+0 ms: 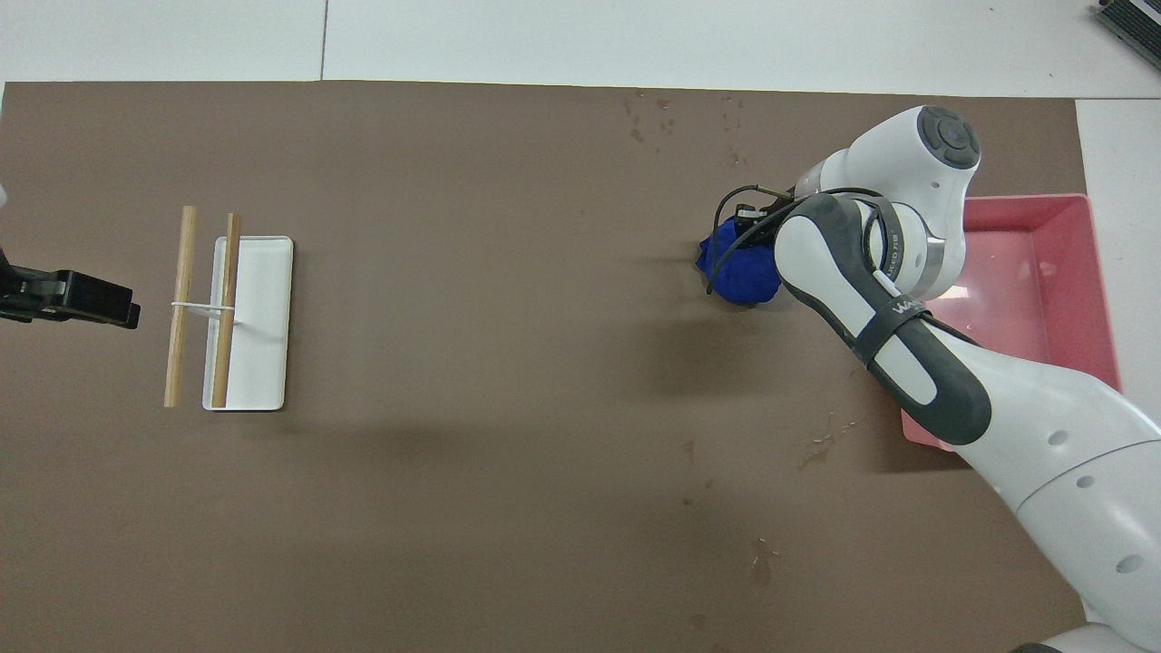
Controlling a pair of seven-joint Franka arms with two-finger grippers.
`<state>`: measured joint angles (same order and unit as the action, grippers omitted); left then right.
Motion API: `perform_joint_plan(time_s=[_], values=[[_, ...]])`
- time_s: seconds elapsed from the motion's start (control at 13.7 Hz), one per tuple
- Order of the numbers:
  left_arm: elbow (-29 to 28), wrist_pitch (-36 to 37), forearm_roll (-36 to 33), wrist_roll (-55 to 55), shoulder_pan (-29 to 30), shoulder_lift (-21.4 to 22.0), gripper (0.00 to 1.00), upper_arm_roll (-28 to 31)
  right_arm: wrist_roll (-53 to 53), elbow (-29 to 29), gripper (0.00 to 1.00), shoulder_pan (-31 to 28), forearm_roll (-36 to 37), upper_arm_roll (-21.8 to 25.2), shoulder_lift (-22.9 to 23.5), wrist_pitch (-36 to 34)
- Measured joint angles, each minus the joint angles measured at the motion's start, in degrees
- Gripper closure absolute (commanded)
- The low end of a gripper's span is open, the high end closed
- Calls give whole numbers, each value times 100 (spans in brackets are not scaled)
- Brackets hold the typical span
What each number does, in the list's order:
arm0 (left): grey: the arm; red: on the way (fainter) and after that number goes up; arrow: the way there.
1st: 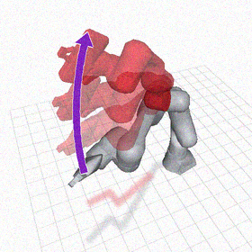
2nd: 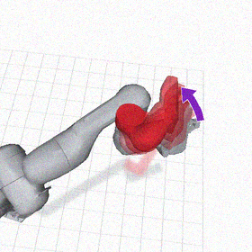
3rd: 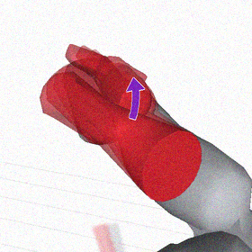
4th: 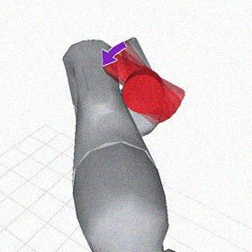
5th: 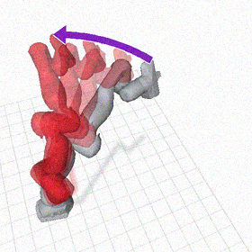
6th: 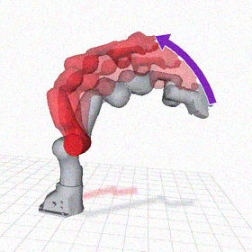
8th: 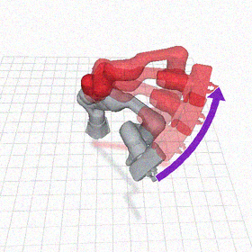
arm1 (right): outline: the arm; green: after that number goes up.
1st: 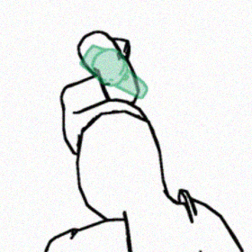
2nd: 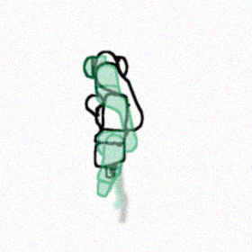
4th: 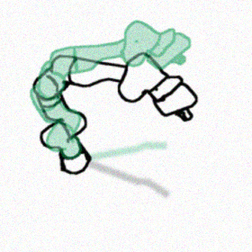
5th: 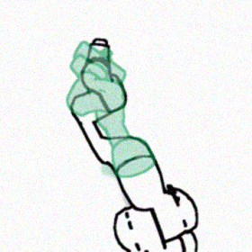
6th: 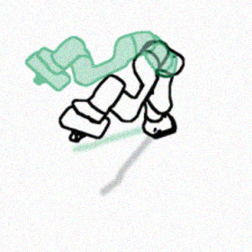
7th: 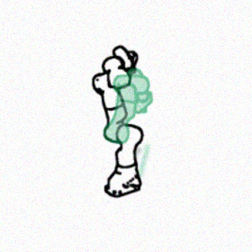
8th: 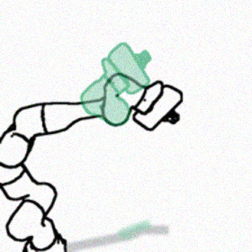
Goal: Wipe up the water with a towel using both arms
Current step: 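Rub the towel back and forth over the spill with the right gripper, then carry the towel with the right gripper into the pink bin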
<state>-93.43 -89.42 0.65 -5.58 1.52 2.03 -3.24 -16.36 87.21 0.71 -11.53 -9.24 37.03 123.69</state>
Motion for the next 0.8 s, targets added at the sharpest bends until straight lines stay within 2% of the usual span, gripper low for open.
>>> perform_joint_plan(time_s=[0.29, 0.8], values=[[0, 0, 0, 0, 0, 0, 0, 0, 163, -163, 100, -63, 488, 6, -312, -542], [0, 0, 0, 0, 0, 0, 0, 0, 1484, -192, 100, -814, 974, 31, -1606, -1942]])
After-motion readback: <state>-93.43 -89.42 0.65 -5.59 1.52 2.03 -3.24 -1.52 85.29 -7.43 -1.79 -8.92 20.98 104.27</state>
